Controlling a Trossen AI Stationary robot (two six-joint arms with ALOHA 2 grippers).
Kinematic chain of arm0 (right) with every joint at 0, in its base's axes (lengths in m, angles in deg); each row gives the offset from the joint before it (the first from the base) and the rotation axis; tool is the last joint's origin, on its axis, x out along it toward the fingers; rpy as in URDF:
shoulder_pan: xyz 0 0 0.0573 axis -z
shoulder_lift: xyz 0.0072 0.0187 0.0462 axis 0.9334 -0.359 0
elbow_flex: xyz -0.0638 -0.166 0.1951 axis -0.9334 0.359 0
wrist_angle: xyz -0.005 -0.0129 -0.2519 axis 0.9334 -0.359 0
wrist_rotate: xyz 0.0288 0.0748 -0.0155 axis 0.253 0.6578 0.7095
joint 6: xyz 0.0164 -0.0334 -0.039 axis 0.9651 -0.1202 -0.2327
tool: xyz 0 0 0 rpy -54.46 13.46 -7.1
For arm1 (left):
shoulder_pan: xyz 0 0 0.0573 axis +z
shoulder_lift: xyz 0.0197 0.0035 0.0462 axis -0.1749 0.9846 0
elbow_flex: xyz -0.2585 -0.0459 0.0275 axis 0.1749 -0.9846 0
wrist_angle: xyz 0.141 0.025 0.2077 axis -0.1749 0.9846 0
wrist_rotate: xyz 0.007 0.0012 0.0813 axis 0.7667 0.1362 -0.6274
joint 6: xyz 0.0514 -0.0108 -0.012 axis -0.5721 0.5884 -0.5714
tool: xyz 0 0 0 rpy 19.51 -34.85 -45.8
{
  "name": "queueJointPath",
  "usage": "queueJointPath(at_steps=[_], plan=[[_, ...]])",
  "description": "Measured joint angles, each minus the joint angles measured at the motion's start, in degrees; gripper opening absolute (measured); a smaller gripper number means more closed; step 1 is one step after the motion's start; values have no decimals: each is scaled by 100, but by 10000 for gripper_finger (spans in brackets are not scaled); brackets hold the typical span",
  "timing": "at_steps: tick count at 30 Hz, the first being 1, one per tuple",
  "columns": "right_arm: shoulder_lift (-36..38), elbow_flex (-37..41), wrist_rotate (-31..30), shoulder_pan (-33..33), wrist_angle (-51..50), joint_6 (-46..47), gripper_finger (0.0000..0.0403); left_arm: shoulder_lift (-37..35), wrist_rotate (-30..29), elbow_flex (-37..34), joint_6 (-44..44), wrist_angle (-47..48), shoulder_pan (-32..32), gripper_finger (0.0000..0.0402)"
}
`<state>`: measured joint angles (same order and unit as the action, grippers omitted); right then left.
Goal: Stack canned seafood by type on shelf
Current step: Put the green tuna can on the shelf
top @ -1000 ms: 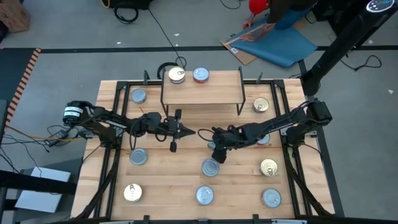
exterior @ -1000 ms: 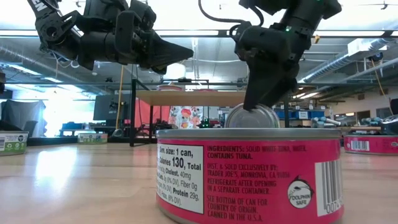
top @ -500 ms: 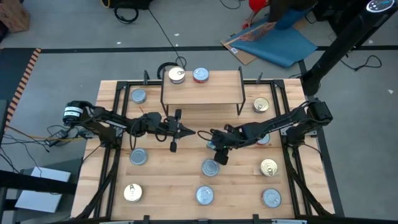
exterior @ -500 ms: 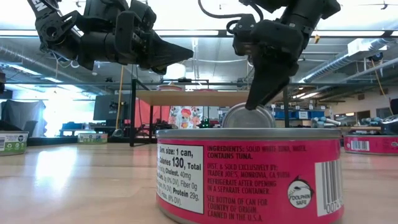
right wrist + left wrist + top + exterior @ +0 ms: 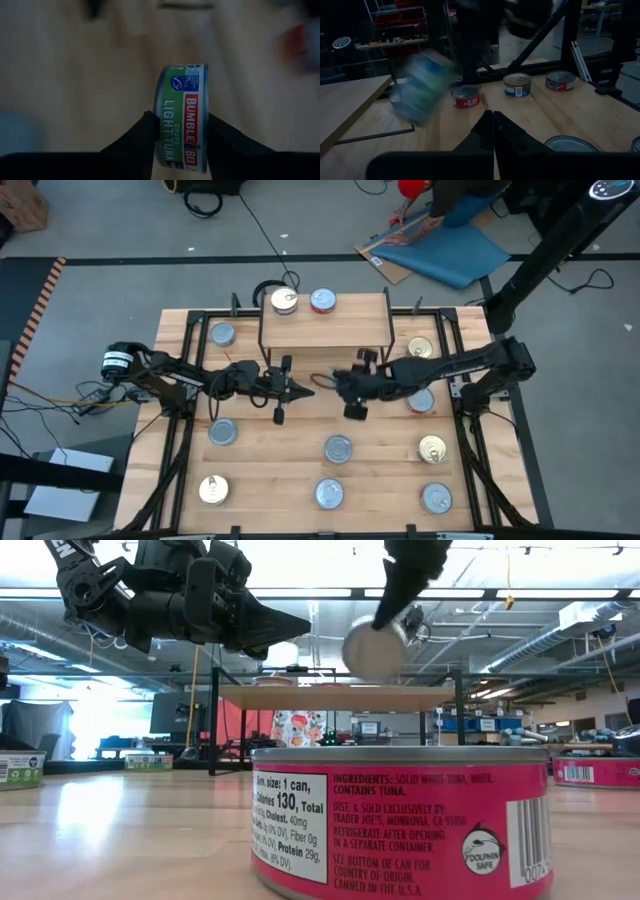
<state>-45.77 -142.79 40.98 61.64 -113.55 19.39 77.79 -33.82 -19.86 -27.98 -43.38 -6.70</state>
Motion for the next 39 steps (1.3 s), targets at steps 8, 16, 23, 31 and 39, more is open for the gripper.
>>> queueJointPath(at_steps=[8,16,23,31,39], plan=[[2,-267,-1318,849,342,-1959,137,0,0,0,11,1,-1,1],[0,-12,-1127,1960,1014,-3380,137,0,2,0,11,1,1,1],[-4,349,-770,2600,1321,-3997,137,0,2,0,11,1,-1,1],[-4,712,-548,2941,1793,-4259,137,0,3,0,12,1,0,1],[-4,875,-425,3169,2143,-4433,139,0,6,0,13,1,1,1]])
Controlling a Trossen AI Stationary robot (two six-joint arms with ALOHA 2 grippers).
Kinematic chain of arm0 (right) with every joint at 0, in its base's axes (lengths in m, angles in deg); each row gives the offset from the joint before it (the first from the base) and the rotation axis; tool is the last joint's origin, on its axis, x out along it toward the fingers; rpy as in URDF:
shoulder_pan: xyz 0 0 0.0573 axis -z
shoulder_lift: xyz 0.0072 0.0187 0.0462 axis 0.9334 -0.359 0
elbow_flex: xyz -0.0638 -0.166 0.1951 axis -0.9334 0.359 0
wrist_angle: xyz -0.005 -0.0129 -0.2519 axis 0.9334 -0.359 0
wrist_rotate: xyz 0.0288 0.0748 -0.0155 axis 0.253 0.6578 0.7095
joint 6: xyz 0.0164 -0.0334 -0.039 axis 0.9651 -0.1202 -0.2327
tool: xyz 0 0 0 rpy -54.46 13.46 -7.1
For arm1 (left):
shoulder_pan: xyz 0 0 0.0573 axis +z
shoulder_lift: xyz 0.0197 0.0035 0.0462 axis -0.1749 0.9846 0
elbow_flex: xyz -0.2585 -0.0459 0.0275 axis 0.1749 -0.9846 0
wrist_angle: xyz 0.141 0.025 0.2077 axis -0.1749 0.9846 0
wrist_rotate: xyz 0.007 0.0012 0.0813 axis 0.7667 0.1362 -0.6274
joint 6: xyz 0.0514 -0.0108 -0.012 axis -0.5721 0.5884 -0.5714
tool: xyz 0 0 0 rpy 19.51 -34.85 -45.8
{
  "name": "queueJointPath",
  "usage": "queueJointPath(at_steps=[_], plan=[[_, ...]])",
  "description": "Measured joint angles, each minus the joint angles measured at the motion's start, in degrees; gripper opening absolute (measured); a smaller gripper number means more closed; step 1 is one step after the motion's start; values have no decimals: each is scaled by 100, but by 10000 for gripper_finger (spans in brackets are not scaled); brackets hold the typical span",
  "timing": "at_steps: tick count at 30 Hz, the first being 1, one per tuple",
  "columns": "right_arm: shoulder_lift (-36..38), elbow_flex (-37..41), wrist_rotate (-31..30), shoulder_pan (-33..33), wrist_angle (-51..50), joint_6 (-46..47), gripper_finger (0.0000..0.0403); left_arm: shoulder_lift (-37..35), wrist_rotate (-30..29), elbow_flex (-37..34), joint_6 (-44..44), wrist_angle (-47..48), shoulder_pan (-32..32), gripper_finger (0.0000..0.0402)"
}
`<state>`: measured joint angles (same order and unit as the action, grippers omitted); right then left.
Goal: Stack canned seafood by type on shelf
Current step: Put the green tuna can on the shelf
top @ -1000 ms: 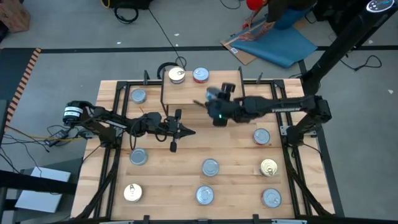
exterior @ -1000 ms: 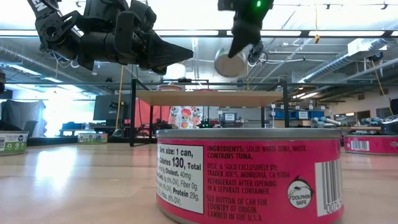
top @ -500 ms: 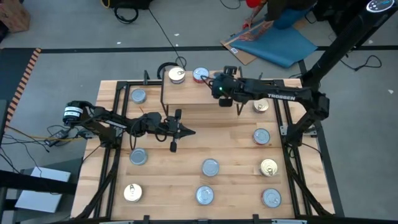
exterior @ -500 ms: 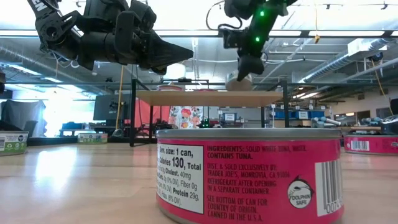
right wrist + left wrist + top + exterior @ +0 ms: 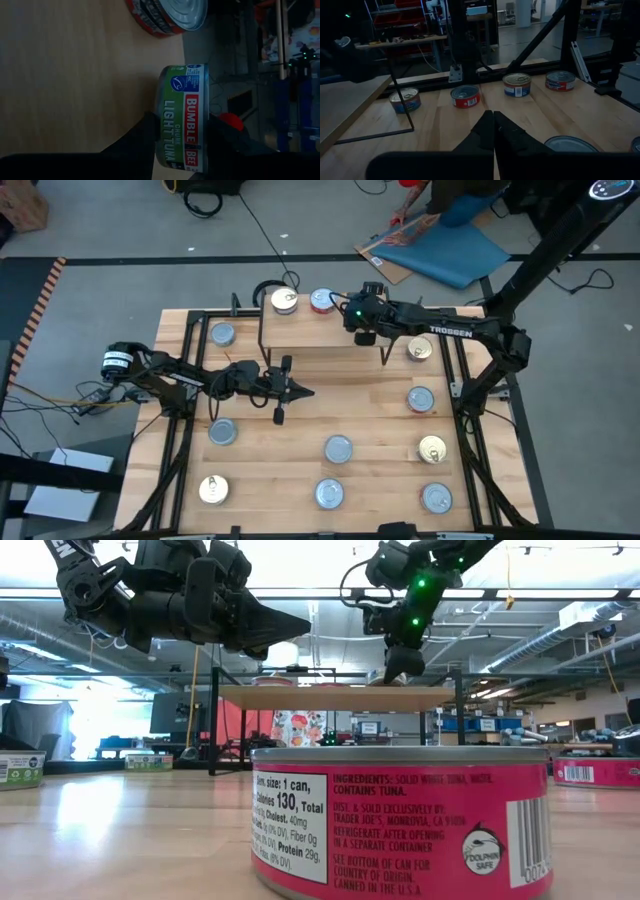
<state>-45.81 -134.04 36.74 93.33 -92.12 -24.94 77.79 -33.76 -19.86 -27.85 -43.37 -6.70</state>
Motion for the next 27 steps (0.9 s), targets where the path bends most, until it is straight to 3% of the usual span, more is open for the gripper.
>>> queueJointPath(at_steps=[19,27], plan=[[0,17,87,113,80,-19,225,0,0,0,0,0,0,1],[0,17,53,140,86,216,241,0,-2,0,0,0,0,1]])
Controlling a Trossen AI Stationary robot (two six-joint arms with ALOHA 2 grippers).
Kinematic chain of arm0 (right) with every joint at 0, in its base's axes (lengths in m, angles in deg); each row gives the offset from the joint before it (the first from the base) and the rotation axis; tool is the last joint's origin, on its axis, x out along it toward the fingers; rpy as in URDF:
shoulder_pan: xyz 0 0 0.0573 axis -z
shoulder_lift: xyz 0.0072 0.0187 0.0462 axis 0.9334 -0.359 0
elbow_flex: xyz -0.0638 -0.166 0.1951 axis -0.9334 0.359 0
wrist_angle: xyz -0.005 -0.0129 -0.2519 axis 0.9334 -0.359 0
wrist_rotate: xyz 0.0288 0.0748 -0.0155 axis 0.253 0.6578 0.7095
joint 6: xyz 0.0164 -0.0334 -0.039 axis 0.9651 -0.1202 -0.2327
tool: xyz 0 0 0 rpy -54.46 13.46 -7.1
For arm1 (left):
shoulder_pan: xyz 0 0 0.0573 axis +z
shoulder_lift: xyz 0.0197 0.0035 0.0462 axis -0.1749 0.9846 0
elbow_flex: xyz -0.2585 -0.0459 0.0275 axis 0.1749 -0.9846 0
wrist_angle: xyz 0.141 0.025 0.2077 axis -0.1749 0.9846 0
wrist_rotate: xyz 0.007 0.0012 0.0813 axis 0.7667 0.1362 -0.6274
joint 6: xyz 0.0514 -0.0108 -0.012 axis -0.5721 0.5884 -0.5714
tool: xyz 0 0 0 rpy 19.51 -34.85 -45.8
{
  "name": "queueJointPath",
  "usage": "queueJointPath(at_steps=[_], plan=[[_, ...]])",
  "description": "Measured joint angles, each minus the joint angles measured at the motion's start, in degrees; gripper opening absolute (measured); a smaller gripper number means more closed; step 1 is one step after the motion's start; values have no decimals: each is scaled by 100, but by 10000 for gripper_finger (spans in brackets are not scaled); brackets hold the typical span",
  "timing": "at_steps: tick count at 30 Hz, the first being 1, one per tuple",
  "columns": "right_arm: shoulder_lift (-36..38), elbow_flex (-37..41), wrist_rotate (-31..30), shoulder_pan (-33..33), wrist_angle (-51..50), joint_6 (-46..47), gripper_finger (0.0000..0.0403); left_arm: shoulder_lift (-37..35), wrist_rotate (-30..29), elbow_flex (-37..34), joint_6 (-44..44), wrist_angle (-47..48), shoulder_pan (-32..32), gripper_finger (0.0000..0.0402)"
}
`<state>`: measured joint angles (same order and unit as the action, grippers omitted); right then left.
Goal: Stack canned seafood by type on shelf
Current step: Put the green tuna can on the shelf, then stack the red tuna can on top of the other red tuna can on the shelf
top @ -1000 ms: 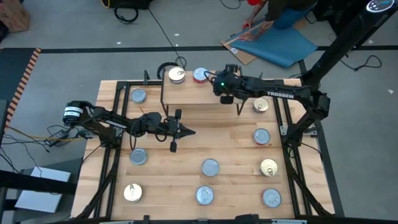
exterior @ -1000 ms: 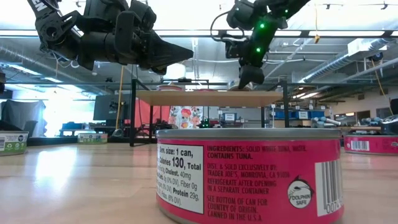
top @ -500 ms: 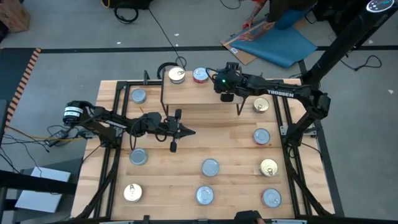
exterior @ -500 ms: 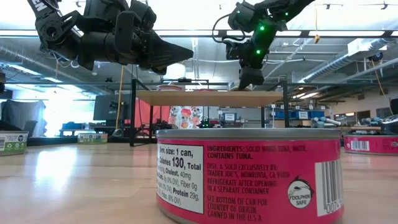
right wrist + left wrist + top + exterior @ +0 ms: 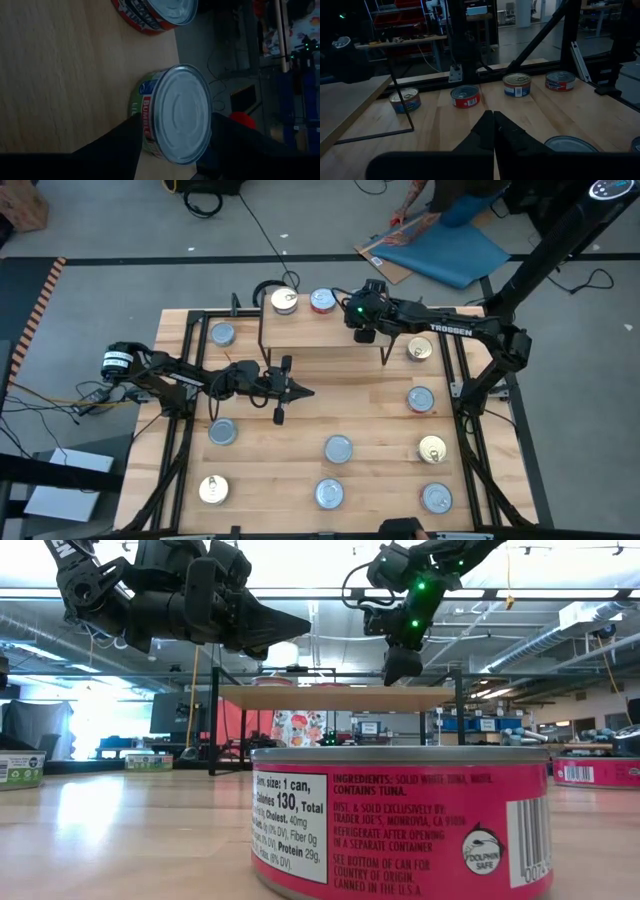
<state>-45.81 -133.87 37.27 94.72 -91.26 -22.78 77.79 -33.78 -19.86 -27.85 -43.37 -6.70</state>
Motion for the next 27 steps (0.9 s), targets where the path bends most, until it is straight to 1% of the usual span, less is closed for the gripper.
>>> queueJointPath(at_steps=[7,10,14,17,20,23,27], plan=[[0,0,0,-3,0,4,241,0,1,0,1,0,0,1],[0,-70,-15,-105,-26,108,240,0,2,0,0,0,-2,1],[0,-316,-9,-352,-148,353,223,0,0,0,0,1,-2,1],[0,-465,-5,-593,-380,545,190,0,0,0,0,2,0,1],[4,-496,175,-824,-570,804,143,0,0,0,0,21,-2,1],[3,-492,682,-996,-844,1121,93,0,2,0,0,54,0,1],[49,-242,1413,-1180,-762,1476,29,0,2,0,0,144,-2,1]])
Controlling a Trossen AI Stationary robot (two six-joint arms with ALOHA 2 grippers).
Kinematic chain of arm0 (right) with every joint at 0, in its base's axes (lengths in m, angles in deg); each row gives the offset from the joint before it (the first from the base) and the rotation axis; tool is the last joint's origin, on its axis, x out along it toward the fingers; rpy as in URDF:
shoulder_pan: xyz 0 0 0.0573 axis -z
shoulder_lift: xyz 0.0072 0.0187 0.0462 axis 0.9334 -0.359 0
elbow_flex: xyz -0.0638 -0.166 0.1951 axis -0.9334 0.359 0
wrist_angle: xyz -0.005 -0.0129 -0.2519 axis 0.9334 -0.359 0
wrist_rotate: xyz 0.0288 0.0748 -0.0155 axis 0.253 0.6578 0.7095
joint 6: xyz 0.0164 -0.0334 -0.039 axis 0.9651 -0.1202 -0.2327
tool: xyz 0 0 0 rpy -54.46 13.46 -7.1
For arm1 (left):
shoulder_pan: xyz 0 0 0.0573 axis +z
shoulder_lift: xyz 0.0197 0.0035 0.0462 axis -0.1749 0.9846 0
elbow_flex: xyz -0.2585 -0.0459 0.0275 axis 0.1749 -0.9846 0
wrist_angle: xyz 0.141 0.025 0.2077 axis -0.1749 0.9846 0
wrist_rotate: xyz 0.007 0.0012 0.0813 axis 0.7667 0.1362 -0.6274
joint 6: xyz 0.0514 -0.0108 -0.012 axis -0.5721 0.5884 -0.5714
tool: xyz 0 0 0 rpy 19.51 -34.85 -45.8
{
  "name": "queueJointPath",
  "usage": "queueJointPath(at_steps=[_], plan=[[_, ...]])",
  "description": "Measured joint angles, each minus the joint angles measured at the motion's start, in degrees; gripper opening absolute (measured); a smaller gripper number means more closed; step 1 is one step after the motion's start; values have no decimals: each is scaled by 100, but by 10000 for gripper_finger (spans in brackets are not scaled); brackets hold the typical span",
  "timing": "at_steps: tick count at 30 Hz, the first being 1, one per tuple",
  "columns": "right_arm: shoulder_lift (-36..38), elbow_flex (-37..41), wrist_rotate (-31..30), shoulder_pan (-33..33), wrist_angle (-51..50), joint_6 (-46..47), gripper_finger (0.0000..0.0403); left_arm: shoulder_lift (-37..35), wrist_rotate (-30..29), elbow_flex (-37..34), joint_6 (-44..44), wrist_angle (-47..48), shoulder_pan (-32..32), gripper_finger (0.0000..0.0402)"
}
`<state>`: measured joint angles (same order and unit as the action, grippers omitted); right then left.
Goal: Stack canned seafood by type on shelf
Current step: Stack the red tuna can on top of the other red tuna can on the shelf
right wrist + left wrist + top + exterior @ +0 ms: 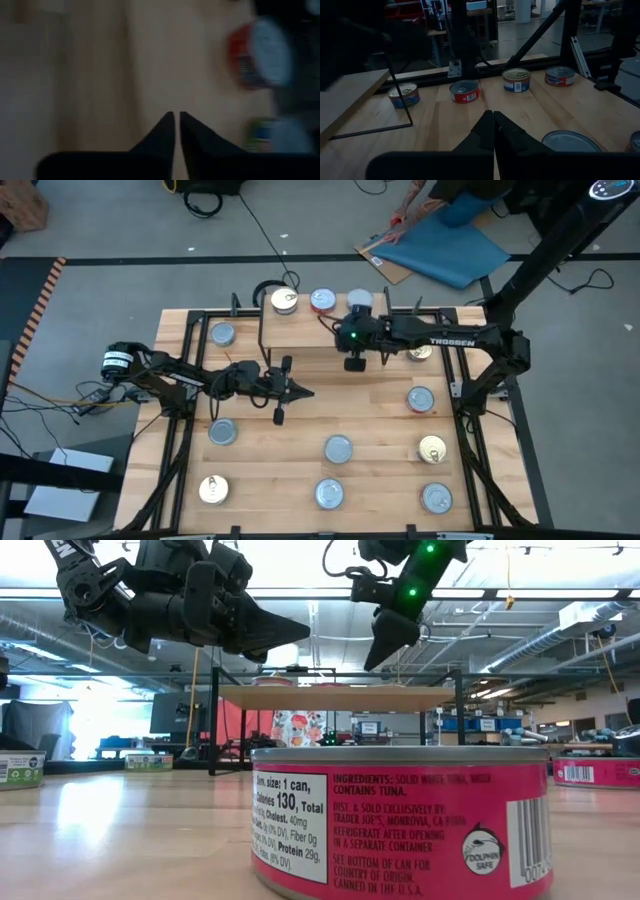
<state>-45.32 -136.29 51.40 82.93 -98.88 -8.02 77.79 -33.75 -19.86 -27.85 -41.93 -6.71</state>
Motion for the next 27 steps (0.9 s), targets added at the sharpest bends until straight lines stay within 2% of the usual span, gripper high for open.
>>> queueJointPath(at_steps=[2,8,13,19,23,27], plan=[[47,201,311,-84,229,142,9,0,-2,0,0,15,0,1],[197,1059,859,-441,1344,584,18,0,0,0,-4,58,1,1],[387,1746,914,-929,2126,1056,5,0,11,0,-9,83,0,1],[616,2540,910,-1607,3020,1798,9,-2,44,0,-18,254,2,1],[771,3148,911,-2041,3809,2274,5,-2,293,0,-132,388,2,1],[861,3638,908,-2425,4453,2682,6,-2,814,0,-135,380,2,1]])
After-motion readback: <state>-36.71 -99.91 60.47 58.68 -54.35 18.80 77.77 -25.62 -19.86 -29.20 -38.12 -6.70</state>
